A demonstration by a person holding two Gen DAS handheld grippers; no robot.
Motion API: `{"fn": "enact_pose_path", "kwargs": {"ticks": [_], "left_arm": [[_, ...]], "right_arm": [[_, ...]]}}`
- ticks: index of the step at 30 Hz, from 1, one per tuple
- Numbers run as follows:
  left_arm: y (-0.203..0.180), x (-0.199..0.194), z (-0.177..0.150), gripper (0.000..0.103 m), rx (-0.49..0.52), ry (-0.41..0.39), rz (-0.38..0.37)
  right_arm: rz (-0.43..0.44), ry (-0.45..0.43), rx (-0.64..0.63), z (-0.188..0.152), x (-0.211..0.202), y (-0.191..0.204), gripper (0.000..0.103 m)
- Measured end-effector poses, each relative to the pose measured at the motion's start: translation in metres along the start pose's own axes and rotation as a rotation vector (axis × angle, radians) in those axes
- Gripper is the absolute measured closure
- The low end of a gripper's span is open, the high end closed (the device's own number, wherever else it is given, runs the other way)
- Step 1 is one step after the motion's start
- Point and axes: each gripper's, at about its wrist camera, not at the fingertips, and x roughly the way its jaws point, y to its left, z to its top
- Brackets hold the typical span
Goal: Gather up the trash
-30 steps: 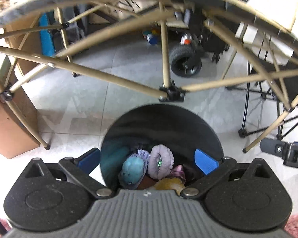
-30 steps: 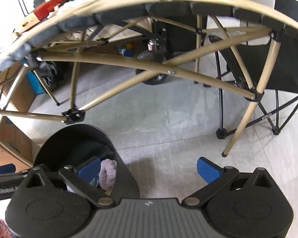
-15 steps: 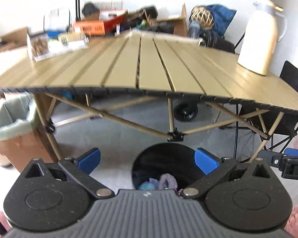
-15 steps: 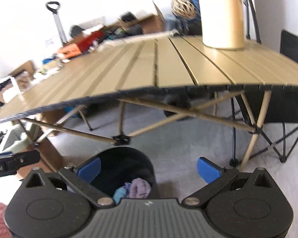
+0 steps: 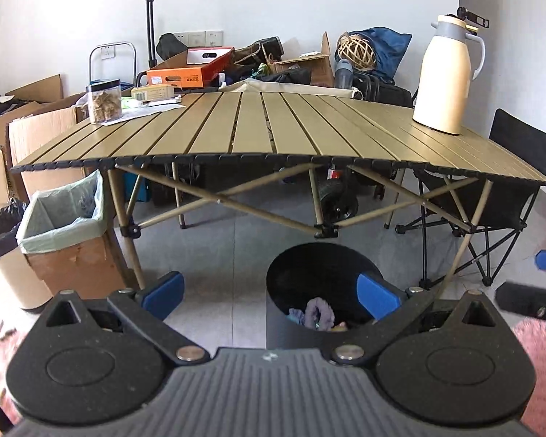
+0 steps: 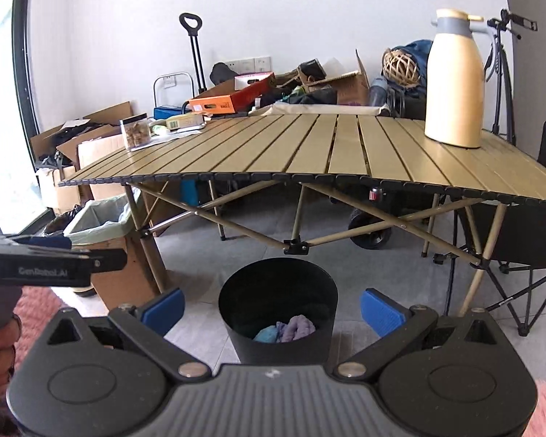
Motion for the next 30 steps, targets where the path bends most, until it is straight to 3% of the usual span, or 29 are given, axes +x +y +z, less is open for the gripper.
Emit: {"fn": "enact_pose_path", "kwargs": {"ticks": [3, 8, 30], "left_arm": [[0.004, -0.013, -0.008, 0.000, -0.013, 0.000, 0.005], [0.008, -0.030, -0.016, 0.000, -0.023, -0.014, 0.005], [0.006, -0.044, -0.020, 0.000, -0.009, -0.040, -0.004]], "right_arm": [[-0.041, -0.021, -0.009, -0.004, -0.017, 0.007, 0.000], [-0.033, -0.013, 0.013, -0.009, -0.032, 0.010, 0.000], [-0.034, -0.008, 0.048, -0.014, -0.039, 0.011, 0.000]]}}
